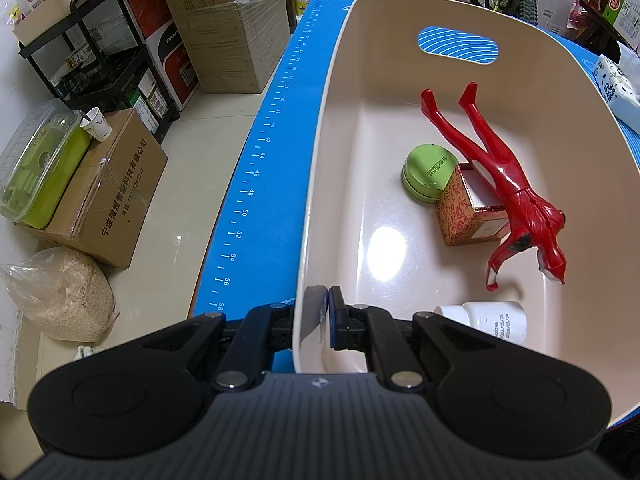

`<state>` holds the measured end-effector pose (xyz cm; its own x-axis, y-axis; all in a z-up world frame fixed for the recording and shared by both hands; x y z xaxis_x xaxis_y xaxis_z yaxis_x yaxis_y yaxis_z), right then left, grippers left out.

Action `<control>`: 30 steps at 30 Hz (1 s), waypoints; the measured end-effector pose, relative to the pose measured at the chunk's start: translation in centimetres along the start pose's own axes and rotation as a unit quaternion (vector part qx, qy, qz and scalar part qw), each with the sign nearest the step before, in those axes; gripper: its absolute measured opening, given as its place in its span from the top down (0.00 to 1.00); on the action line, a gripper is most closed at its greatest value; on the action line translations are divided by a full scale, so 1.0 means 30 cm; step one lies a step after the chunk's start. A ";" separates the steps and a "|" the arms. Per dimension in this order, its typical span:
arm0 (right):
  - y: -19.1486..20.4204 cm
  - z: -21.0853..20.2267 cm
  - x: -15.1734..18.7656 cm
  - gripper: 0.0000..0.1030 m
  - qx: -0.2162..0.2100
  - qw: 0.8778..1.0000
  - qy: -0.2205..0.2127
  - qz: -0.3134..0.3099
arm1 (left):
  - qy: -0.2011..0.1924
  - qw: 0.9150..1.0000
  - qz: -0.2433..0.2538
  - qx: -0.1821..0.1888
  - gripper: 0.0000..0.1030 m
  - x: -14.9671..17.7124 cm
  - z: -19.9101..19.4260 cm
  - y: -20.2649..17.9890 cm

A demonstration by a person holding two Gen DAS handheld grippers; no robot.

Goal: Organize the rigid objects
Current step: 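Carry the white plug into the basket and open the right gripper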

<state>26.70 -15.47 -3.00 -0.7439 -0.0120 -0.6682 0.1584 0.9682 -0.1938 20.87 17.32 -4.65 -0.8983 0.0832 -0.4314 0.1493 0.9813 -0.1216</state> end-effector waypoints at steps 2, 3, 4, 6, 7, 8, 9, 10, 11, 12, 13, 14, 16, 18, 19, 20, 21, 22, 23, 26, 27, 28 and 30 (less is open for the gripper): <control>0.022 -0.050 -0.034 0.59 -0.009 1.000 -0.020 -0.002 | 0.000 1.000 0.000 0.000 0.89 0.000 0.000 0.000; 0.039 -0.082 -0.053 0.59 -0.016 0.999 -0.032 -0.005 | 0.000 1.000 0.000 0.000 0.89 0.000 0.000 0.000; 0.055 -0.107 -0.070 0.59 -0.023 0.999 -0.041 -0.007 | 0.000 1.000 0.000 0.000 0.90 0.000 0.000 0.000; 0.096 -0.161 -0.101 0.59 -0.043 0.997 -0.059 -0.014 | 0.000 1.000 0.000 0.000 0.90 0.000 0.000 0.000; 0.118 -0.184 -0.114 0.59 -0.054 0.996 -0.067 -0.018 | 0.000 1.000 0.000 0.000 0.90 0.000 0.000 0.000; 0.146 -0.210 -0.126 0.59 -0.067 0.995 -0.075 -0.024 | 0.000 1.000 0.000 0.000 0.90 0.000 0.000 0.000; 0.174 -0.229 -0.135 0.59 -0.077 0.993 -0.079 -0.030 | 0.000 1.000 0.000 0.000 0.90 0.000 0.000 0.000; 0.206 -0.244 -0.140 0.59 -0.087 0.992 -0.083 -0.036 | 0.000 1.000 0.000 0.000 0.90 -0.001 0.000 0.000; 0.242 -0.258 -0.147 0.59 -0.099 0.990 -0.084 -0.044 | 0.000 1.000 0.000 0.000 0.90 0.000 0.000 0.000; 0.273 -0.267 -0.152 0.59 -0.109 0.989 -0.085 -0.051 | 0.000 1.000 0.000 0.000 0.90 0.000 0.000 0.000; 0.305 -0.276 -0.155 0.59 -0.117 0.988 -0.086 -0.059 | 0.000 1.000 0.000 0.000 0.90 -0.001 0.000 0.000; 0.342 -0.281 -0.156 0.59 -0.125 0.986 -0.086 -0.068 | 0.000 1.000 0.000 0.000 0.90 -0.001 0.000 0.000; 0.404 -0.284 -0.154 0.59 -0.134 0.985 -0.080 -0.077 | 0.000 1.000 0.000 0.000 0.90 -0.001 0.000 0.000; 0.460 -0.275 -0.149 0.59 -0.139 0.984 -0.069 -0.086 | 0.000 1.000 0.000 0.000 0.90 -0.001 0.000 0.000; 0.481 -0.263 -0.148 0.59 -0.141 0.984 -0.062 -0.089 | 0.000 1.000 0.000 0.000 0.90 -0.001 0.000 0.000; 0.503 -0.250 -0.146 0.59 -0.145 0.984 -0.052 -0.091 | 0.000 1.000 0.000 0.000 0.90 -0.001 0.000 0.000; 0.526 -0.248 -0.139 0.59 -0.148 0.984 -0.043 -0.094 | 0.000 1.000 0.000 0.000 0.90 -0.001 0.000 0.000; 0.548 -0.237 -0.131 0.59 -0.149 0.983 -0.035 -0.099 | 0.000 1.000 0.000 0.000 0.90 -0.001 0.000 0.000; 0.566 -0.229 -0.120 0.59 -0.148 0.983 -0.032 -0.106 | 0.000 1.000 0.000 0.000 0.90 -0.001 0.000 -0.001; 0.612 -0.201 -0.090 0.59 -0.143 0.981 -0.021 -0.128 | 0.000 1.000 0.000 0.000 0.90 -0.001 0.000 -0.001; 0.626 -0.191 -0.083 0.59 -0.142 0.981 -0.016 -0.133 | 0.000 1.000 0.000 0.000 0.90 -0.001 0.000 -0.001; 0.632 -0.190 -0.065 0.59 -0.141 0.981 -0.013 -0.136 | 0.000 1.000 0.000 0.000 0.90 -0.001 0.000 -0.001; 0.647 -0.177 -0.051 0.59 -0.139 0.980 -0.005 -0.140 | 0.000 1.000 0.000 0.000 0.90 -0.001 -0.001 0.000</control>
<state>27.45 4.68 -1.93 -0.7262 -0.2890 -0.6238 -0.2363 0.9570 -0.1683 20.90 17.31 -4.60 -0.8983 0.0829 -0.4315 0.1490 0.9813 -0.1215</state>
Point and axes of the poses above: each gripper's, at about its wrist camera, not at the fingertips, and z roughly the way its jaws point, y to its left, x to its underside, the point moved 1 cm from there along z, roughly the way its jaws point, and after that the axes turned 14 degrees about x, right-handed, at the moved point
